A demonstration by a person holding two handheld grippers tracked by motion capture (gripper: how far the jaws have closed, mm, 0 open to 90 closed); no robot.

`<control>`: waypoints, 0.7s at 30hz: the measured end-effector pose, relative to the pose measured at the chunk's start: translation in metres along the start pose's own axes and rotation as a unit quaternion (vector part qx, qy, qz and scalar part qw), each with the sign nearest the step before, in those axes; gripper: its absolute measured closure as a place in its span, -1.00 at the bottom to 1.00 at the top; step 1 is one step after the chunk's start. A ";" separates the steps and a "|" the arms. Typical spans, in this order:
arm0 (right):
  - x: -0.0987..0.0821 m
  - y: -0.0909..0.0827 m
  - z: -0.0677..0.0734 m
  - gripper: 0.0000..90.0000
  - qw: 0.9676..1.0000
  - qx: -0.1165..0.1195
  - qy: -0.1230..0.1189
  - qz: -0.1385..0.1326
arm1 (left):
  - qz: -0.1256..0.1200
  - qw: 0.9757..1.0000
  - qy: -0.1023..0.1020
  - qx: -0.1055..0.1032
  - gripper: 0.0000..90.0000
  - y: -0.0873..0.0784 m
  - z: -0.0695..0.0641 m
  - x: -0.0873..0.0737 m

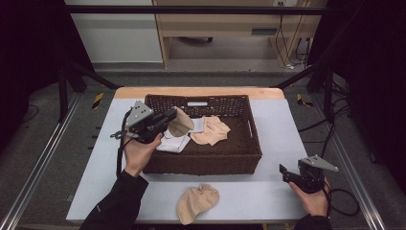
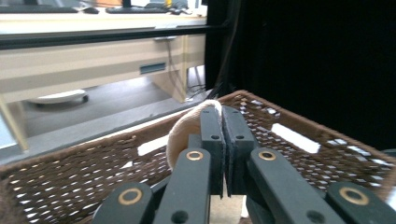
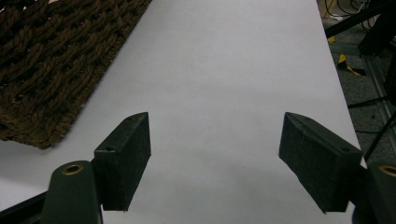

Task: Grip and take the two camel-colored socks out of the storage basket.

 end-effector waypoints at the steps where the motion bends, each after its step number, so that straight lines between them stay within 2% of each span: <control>1: 0.000 0.000 0.000 -0.44 1.000 0.000 0.000 -0.001 | -0.004 1.000 0.000 -0.005 0.96 -0.005 -0.003 0.002; 9: 0.000 -0.001 0.001 -0.44 1.000 0.000 -0.001 -0.002 | -0.027 0.999 0.010 -0.036 0.96 -0.036 -0.023 0.016; 19: 0.000 -0.001 0.000 -0.44 1.000 -0.001 0.000 -0.001 | -0.045 0.997 0.024 -0.062 0.96 -0.063 -0.040 0.020; 21: 0.000 -0.001 0.001 -0.44 1.000 -0.001 0.001 -0.002 | -0.048 0.996 0.027 -0.072 0.96 -0.070 -0.047 0.019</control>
Point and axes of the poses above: each handheld gripper's, and its own axes: y roughly forward along the jaws, x roughly out of its top, z roughly to its left, the point moved 3 cm from there along y, roughly forward along the jaws, and after that the axes turned 4 degrees about x, right-handed, at the moved point
